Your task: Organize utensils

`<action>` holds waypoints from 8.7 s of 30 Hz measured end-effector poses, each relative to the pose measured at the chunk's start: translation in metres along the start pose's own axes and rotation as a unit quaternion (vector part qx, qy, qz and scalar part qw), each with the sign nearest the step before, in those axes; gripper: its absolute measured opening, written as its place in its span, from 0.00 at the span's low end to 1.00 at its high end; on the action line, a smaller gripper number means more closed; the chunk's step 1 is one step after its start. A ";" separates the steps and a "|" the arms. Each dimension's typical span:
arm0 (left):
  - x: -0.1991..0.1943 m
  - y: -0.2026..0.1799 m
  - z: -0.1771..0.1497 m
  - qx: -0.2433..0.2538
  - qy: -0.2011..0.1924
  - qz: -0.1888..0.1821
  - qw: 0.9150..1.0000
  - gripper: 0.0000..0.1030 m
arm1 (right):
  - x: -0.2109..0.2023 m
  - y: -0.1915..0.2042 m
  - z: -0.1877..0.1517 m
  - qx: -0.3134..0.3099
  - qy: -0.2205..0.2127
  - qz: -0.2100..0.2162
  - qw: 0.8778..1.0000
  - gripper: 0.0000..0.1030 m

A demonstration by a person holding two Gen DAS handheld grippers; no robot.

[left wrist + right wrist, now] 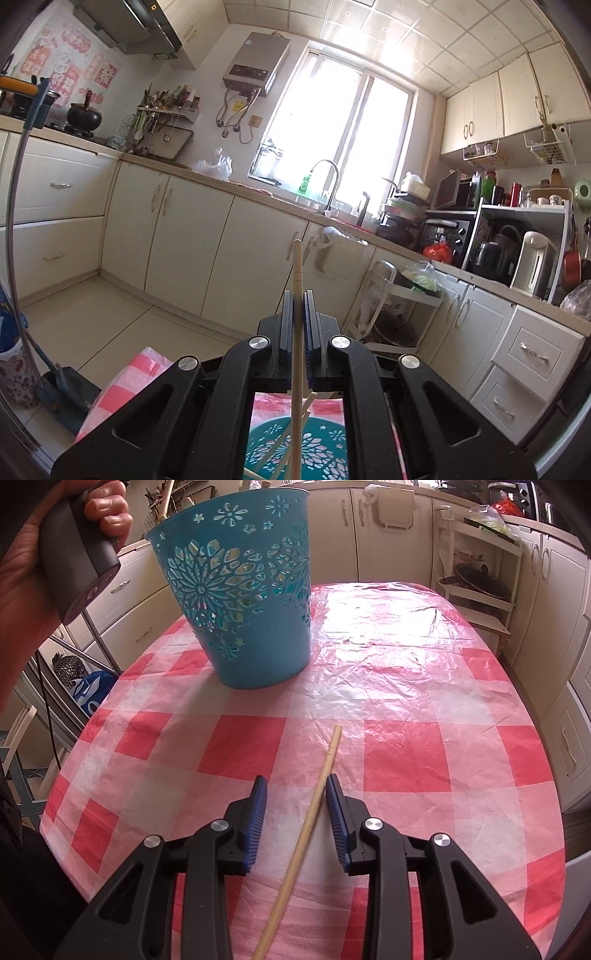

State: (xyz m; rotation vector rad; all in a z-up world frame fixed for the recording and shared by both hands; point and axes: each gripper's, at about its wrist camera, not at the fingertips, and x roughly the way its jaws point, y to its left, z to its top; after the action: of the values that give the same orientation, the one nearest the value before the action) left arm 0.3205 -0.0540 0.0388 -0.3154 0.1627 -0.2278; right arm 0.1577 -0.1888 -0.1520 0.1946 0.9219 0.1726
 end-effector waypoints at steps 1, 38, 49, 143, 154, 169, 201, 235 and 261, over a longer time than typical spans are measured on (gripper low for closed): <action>0.002 0.000 -0.003 0.002 0.007 0.000 1.000 0.05 | 0.000 0.001 0.000 -0.001 0.000 -0.001 1.000 0.34; -0.089 0.107 -0.020 -0.065 0.158 0.104 0.980 0.78 | -0.059 -0.022 0.015 0.096 -0.071 0.125 0.985 0.05; -0.086 0.115 -0.017 -0.087 0.159 0.107 0.978 0.78 | -0.131 0.025 0.145 0.074 -0.252 0.183 0.947 0.05; -0.181 0.045 -0.047 0.056 0.200 0.136 0.969 0.92 | -0.136 0.010 -0.025 0.106 -0.109 0.018 0.988 0.85; -0.267 -0.011 -0.055 0.081 0.240 0.152 0.955 0.92 | -0.209 0.016 -0.053 0.096 -0.096 0.009 0.991 0.93; -0.379 -0.035 -0.061 0.106 0.293 0.141 0.940 0.92 | -0.285 0.055 -0.113 0.099 -0.073 0.008 0.992 0.93; -0.449 -0.026 -0.048 0.080 0.262 0.182 0.945 0.92 | -0.325 0.088 -0.153 0.075 -0.108 -0.015 0.991 0.93; -0.446 -0.032 -0.050 0.099 0.269 0.178 0.941 0.92 | -0.329 0.086 -0.155 0.075 -0.120 -0.023 0.990 0.93; -0.442 -0.030 -0.056 0.098 0.279 0.185 0.937 0.92 | -0.327 0.086 -0.155 0.076 -0.117 -0.023 0.990 0.93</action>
State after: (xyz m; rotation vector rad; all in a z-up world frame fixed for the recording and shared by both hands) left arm -0.1216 0.0113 0.0499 -0.0100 0.7495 0.0481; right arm -0.1664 -0.1667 0.0293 0.3270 0.7057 0.0350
